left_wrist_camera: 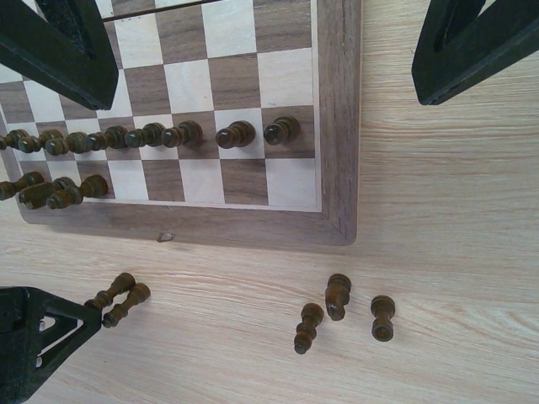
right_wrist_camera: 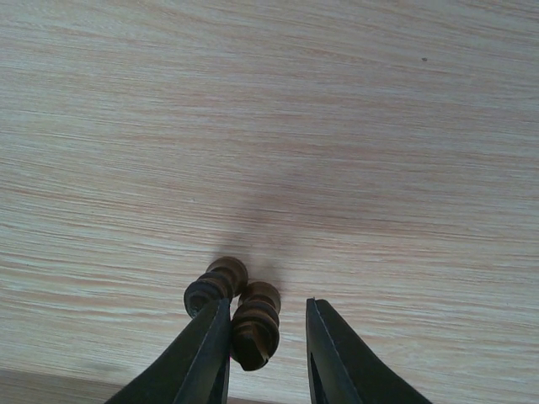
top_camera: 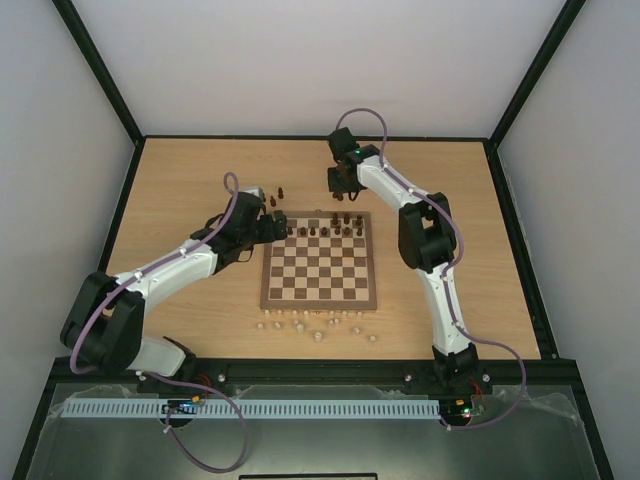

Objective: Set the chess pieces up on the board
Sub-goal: Pick up the chess piece at the center of the board.

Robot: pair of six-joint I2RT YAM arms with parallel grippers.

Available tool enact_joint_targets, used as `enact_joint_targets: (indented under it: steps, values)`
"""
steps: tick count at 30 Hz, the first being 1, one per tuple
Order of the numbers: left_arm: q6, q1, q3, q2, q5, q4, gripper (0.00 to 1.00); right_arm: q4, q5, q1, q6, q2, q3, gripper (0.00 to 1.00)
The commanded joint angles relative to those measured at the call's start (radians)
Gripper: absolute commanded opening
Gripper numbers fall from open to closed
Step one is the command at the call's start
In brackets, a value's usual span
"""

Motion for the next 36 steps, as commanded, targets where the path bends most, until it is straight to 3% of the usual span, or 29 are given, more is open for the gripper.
enact_joint_targets:
  steps: [1,9,30,36]
  values:
    - [-0.001,0.005,-0.013,0.01,-0.011,0.015,0.99,-0.05,0.013,0.004,-0.009,0.044,0.028,0.25]
    - [-0.001,0.005,-0.014,0.01,-0.01,0.015,0.99,-0.056,0.025,0.005,-0.007,0.051,0.022,0.21]
    - [-0.004,0.005,-0.016,0.008,-0.003,0.018,0.99,-0.029,0.033,0.01,0.003,-0.028,-0.077,0.22]
    - [-0.003,0.005,-0.015,0.006,-0.001,0.017,0.99,-0.019,0.041,0.012,0.009,-0.045,-0.098,0.29]
